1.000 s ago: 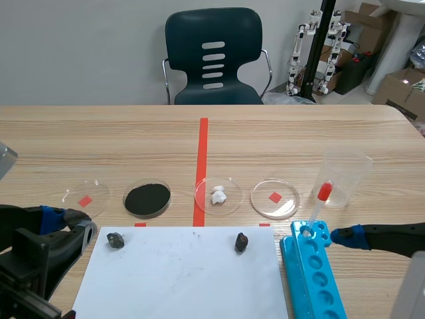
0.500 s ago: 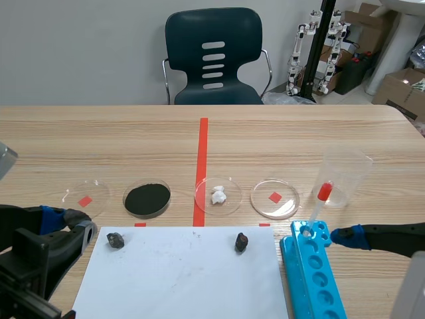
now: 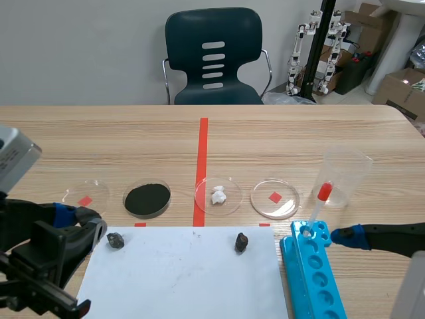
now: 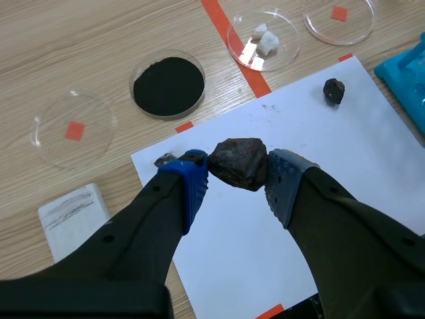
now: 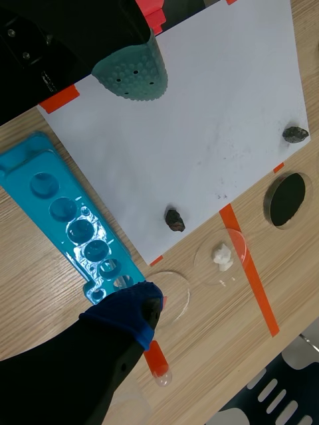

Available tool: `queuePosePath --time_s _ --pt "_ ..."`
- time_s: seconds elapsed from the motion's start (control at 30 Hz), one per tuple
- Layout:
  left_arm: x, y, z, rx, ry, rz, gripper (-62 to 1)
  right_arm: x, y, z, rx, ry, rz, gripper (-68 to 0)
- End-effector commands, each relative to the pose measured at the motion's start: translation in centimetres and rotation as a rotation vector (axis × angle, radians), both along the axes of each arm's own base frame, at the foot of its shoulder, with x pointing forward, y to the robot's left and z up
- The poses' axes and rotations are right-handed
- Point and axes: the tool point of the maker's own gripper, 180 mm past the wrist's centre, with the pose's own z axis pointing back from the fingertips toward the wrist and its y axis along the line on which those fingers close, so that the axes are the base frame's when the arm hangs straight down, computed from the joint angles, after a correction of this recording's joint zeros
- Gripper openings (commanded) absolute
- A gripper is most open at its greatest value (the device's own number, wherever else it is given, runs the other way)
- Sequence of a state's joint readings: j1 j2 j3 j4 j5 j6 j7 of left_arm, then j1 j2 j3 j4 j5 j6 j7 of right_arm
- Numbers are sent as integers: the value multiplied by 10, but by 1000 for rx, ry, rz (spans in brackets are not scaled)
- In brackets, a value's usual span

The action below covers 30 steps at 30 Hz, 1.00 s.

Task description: Put the middle mineral back

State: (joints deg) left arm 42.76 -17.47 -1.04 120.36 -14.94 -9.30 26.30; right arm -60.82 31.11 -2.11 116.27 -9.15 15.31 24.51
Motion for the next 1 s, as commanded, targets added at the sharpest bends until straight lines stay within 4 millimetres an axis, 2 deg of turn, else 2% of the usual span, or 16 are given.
queuePosePath --time_s 0.0,0.1,0.3,0.47,0.63,0.8,0.97 --pt "3 -6 1 -16 -12 -11 -432 4 4 12 28 -35 2 -106" --pt "8 -10 -8 -9 4 2 -432 4 4 12 27 -35 2 -106" --pt "19 -11 -45 54 129 61 -432 4 4 12 27 -35 2 -106" --pt "29 -20 -69 88 226 84 -432 4 4 12 27 -35 2 -106" --pt "39 -35 -82 101 299 114 -432 4 4 12 28 -35 2 -106" --pt "46 -61 -90 78 371 123 -432 4 4 12 27 -35 2 -106" --pt "54 -77 -99 100 443 153 -432 4 4 12 27 -35 3 -106"
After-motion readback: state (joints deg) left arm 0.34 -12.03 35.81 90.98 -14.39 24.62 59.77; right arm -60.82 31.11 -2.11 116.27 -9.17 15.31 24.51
